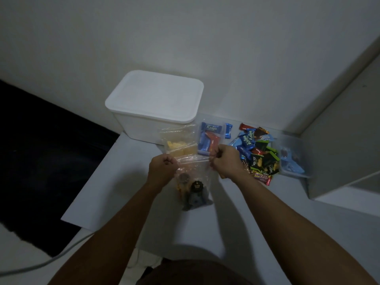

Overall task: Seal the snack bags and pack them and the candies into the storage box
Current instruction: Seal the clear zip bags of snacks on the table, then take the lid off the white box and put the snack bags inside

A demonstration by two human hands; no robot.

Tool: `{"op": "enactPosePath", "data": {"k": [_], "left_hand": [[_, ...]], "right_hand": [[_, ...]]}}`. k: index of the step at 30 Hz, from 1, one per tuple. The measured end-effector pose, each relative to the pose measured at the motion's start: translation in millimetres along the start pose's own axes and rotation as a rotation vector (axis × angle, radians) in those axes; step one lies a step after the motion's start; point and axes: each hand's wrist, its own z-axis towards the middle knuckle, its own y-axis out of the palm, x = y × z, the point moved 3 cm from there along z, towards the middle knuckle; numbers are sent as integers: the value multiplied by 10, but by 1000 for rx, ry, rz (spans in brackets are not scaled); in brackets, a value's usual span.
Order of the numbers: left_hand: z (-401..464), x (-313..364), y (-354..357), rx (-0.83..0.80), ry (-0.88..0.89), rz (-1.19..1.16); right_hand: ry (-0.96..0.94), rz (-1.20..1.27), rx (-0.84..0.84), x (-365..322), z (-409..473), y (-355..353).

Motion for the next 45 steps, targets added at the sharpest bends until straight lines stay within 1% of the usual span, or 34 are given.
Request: {"op": "enactPosePath", "data": {"k": [7, 11, 16, 19, 23, 27, 31, 34, 41, 45], "left_hand": [[161, 32, -38, 17, 21, 56], [268, 50, -77, 42, 54, 87], [453, 212, -302, 162, 10, -8], [582, 392, -504, 255, -18, -64], [817, 601, -818, 404, 17, -48], [1101, 747, -1124, 489, -32, -6], [1442, 764, -1393, 455, -145, 22], [1618, 777, -1530, 440, -215, -16], [1909, 758, -1693, 416, -231, 24], [1997, 733, -1771, 433, -237, 67]], "right_hand": [[24, 50, 1, -29, 128, 65], [32, 29, -18, -47, 213, 60], [-5, 1, 36, -150, 408, -2], [-29, 26, 46, -307, 533, -41], [-47, 16, 76, -520, 722, -59], [-31, 37, 127, -674, 948, -12], [57, 29, 154, -797, 1132, 30], [120, 21, 161, -870, 1257, 54], [225, 48, 161, -987, 1413, 87], [261, 43, 181, -1016, 1439, 102]]}}
